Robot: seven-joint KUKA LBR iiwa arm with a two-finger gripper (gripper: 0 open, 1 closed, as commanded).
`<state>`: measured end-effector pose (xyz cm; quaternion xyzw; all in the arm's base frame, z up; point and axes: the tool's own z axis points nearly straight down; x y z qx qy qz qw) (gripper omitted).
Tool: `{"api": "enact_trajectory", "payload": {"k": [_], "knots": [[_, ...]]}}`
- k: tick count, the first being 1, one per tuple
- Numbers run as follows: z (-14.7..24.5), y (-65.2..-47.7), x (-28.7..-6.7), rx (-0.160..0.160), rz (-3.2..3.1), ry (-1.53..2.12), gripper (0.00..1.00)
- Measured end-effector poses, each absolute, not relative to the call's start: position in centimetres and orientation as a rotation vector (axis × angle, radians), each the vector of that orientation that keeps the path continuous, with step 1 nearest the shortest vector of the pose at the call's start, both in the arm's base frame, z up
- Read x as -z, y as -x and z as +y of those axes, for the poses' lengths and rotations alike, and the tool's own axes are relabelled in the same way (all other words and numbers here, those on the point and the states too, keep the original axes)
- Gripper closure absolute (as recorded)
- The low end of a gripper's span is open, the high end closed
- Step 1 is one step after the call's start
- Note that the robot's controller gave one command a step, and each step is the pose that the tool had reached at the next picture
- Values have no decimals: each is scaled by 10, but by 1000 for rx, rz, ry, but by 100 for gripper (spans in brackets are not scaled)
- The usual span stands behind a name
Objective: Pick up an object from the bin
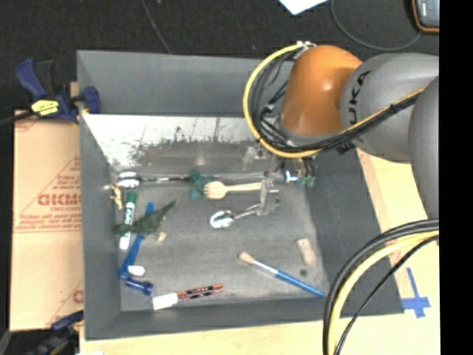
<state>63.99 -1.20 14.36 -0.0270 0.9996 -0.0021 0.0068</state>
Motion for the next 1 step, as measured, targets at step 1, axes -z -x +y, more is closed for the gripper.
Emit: {"api": "enact_trajectory", "payload": {"k": [1], "knots": [[-15, -644, -101, 8, 3127, 318, 0]]}}
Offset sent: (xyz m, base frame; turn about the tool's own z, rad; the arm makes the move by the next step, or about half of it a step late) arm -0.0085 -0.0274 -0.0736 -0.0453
